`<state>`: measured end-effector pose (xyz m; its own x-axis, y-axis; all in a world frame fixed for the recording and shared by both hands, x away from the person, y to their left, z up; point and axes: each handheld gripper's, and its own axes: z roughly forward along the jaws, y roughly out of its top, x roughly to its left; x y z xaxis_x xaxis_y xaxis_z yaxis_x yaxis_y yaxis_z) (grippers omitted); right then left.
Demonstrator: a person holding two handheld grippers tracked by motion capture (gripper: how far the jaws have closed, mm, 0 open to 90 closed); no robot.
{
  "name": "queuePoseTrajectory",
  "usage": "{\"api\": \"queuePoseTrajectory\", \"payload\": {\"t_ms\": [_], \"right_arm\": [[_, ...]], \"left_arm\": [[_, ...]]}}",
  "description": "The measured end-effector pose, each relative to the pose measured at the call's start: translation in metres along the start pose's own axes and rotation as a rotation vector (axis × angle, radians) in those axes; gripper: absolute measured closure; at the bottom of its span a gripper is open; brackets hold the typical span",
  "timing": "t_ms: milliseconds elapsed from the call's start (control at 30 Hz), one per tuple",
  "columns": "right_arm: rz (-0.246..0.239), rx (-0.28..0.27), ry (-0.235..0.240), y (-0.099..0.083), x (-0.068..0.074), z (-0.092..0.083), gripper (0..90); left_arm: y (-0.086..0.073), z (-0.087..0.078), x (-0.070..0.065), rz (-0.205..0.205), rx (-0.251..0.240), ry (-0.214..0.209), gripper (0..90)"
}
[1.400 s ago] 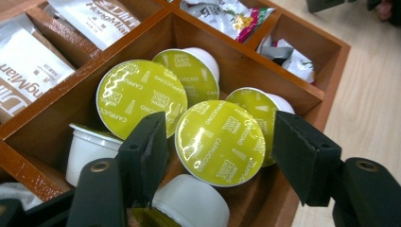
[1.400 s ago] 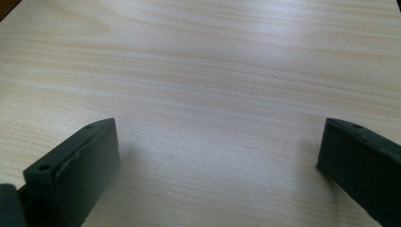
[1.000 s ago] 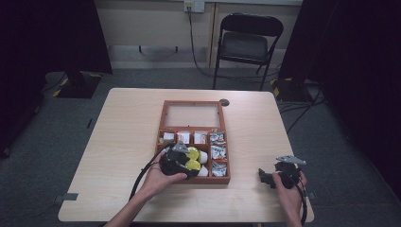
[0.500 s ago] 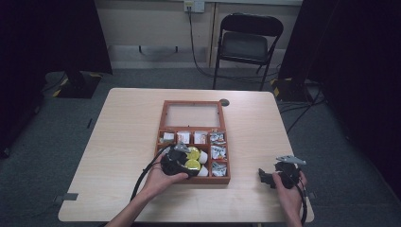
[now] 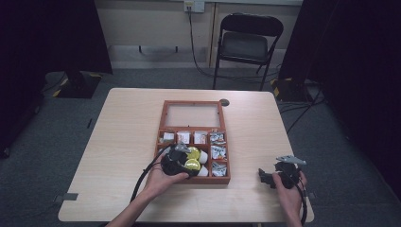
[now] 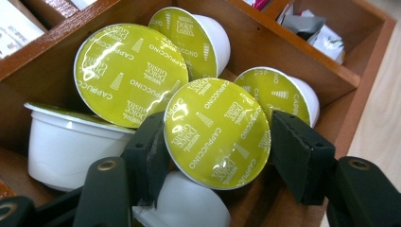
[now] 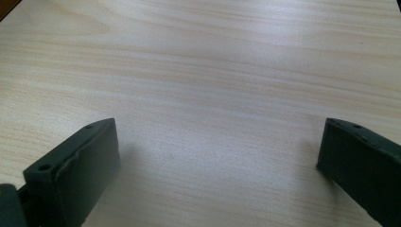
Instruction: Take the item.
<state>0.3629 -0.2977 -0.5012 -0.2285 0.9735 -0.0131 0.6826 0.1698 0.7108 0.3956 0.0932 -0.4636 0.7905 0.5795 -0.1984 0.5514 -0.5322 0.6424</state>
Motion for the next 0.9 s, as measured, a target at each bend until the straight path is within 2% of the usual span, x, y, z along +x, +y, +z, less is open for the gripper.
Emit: {"api": "queuePoseTrajectory", "payload": {"t_ms": [167,367,533,667,900], "right_arm": [[0.000,0.000,0.000,0.000,0.000,0.000,0.0],[0.000,0.000,0.000,0.000,0.000,0.000,0.0],[0.000,0.000,0.000,0.000,0.000,0.000,0.0],[0.000,0.000,0.000,0.000,0.000,0.000,0.0],[0.000,0.000,0.000,0.000,0.000,0.000,0.0]], "left_arm": [[0.000,0.000,-0.001,0.003,-0.010,0.010,40.1],[0.001,-0.007,0.000,-0.009,-0.049,0.000,40.2],[0.002,-0.010,0.001,-0.012,-0.048,-0.009,40.2],[0.002,-0.012,0.000,-0.027,-0.067,-0.028,40.1],[0.003,-0.016,0.000,-0.026,-0.084,-0.021,40.2]]}}
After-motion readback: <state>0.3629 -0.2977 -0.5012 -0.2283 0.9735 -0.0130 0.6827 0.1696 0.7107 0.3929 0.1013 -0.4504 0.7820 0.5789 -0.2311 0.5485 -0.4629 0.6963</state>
